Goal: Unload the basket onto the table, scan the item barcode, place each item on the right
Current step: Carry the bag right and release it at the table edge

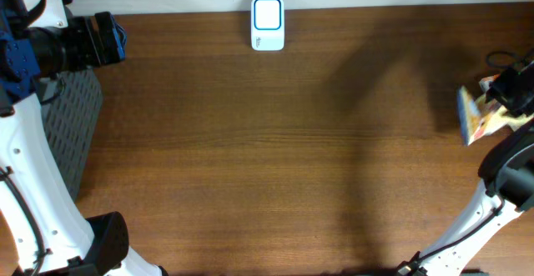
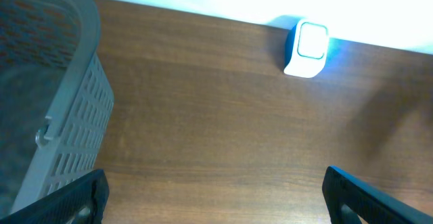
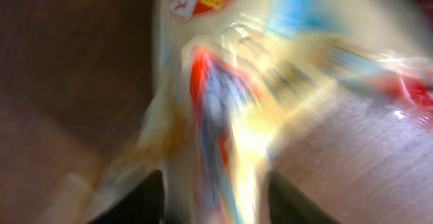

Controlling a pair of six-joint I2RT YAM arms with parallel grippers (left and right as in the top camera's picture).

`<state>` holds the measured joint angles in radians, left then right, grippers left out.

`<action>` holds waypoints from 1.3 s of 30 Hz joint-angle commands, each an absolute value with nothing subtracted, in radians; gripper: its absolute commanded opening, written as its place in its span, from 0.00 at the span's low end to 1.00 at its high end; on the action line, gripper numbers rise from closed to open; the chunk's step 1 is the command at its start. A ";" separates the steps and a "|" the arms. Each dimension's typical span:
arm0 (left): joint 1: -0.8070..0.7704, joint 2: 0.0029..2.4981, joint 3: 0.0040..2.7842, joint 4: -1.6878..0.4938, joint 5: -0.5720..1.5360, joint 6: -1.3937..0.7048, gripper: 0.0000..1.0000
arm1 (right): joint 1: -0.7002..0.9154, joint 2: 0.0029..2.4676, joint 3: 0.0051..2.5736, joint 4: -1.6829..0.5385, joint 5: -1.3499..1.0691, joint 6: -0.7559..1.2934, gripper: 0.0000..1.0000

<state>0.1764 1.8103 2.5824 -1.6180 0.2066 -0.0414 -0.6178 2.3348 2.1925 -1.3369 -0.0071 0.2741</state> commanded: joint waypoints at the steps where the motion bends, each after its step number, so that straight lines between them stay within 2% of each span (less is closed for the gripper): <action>1: 0.178 1.806 2.586 -1.618 0.214 -0.029 0.99 | -0.692 2.308 2.204 -1.343 0.057 0.263 0.77; 2: 0.178 1.806 2.586 -1.618 0.214 -0.029 0.99 | -0.723 2.296 2.234 -1.374 -0.020 0.271 0.81; 3: 0.178 1.806 2.586 -1.618 0.214 -0.029 0.99 | -0.750 2.271 2.289 -1.411 -0.218 0.270 0.86; 4: 0.178 1.806 2.586 -1.618 0.214 -0.029 0.99 | -0.761 2.244 2.334 -1.442 -0.313 0.270 0.87; 6: 0.178 1.806 2.586 -1.618 0.213 -0.029 0.99 | -0.754 2.154 2.416 -1.506 -0.322 0.246 0.88; 7: 0.178 1.806 2.586 -1.618 0.214 -0.029 0.99 | -0.746 2.086 2.436 -1.554 -0.339 0.238 0.92; 9: 0.178 1.806 2.586 -1.618 0.214 -0.029 0.99 | -0.715 1.887 2.416 -1.699 -0.380 0.067 0.96; 10: 0.178 1.806 2.586 -1.618 0.214 -0.029 0.99 | -0.693 1.810 2.373 -1.699 -0.358 0.062 0.99; 13: 0.178 1.806 2.586 -1.618 0.214 -0.029 0.99 | -0.590 1.470 2.085 -1.699 -0.355 0.000 0.99; 16: 0.178 1.806 2.586 -1.618 0.214 -0.029 0.99 | -0.477 1.073 1.647 -1.647 -0.374 -0.003 0.99; 18: 0.178 1.806 2.586 -1.618 0.213 -0.029 0.99 | -0.471 0.891 1.472 -1.645 -0.374 0.005 0.99; 21: 0.178 1.806 2.586 -1.618 0.214 -0.029 0.99 | -0.471 0.755 1.367 -1.646 -0.373 0.008 0.99; 26: 0.178 1.806 2.586 -1.618 0.214 -0.029 0.99 | -0.471 0.748 1.367 -1.661 -0.329 0.004 0.99; 29: 0.178 1.806 2.586 -1.618 0.213 -0.029 0.99 | -0.471 0.733 1.315 -1.651 -0.383 0.002 0.99; 33: 0.178 1.806 2.586 -1.618 0.214 -0.029 0.99 | -0.455 0.553 1.019 -1.357 -0.712 -0.270 0.99; 37: 0.178 1.806 2.586 -1.618 0.214 -0.029 0.99 | -0.362 0.258 0.616 -0.939 -0.866 -0.269 0.99; 39: 0.178 1.806 2.586 -1.618 0.214 -0.029 0.99 | -0.234 0.078 0.398 -0.587 -0.831 -0.182 0.99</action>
